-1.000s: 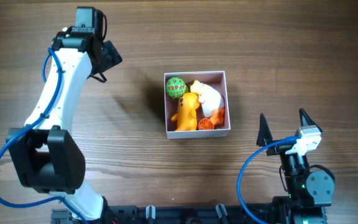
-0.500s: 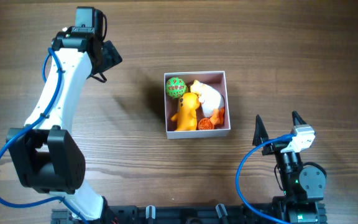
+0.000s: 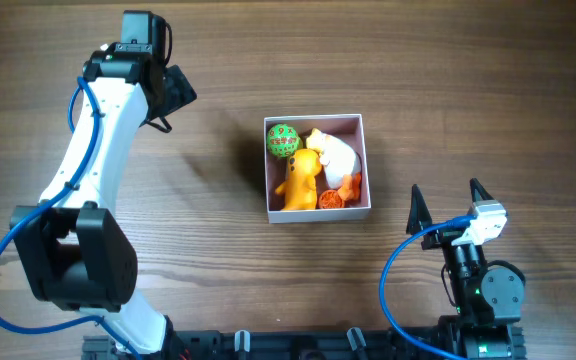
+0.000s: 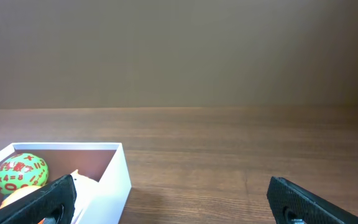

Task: Pack container

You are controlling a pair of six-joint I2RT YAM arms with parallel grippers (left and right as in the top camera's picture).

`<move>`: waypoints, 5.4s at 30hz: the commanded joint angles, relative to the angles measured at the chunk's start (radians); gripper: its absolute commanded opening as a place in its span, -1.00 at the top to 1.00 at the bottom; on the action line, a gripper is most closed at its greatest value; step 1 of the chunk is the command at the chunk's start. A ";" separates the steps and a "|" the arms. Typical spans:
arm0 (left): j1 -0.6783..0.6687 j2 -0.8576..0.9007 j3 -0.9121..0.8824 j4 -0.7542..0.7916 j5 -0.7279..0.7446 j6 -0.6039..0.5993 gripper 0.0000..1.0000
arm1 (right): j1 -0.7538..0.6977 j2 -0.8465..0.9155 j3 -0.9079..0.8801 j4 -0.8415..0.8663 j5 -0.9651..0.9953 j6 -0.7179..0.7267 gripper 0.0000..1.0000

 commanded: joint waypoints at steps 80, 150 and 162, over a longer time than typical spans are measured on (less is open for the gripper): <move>0.047 -1.840 -1.222 0.628 -0.014 0.002 -0.99 | -0.003 -0.016 -0.003 0.003 -0.005 0.011 -0.99; 0.032 -1.839 -1.512 0.742 0.190 0.554 -1.00 | -0.003 -0.016 -0.003 0.003 -0.005 0.011 -1.00; 0.032 -1.838 -1.512 0.742 0.190 0.554 -1.00 | -0.003 -0.016 -0.003 0.003 -0.005 0.012 -1.00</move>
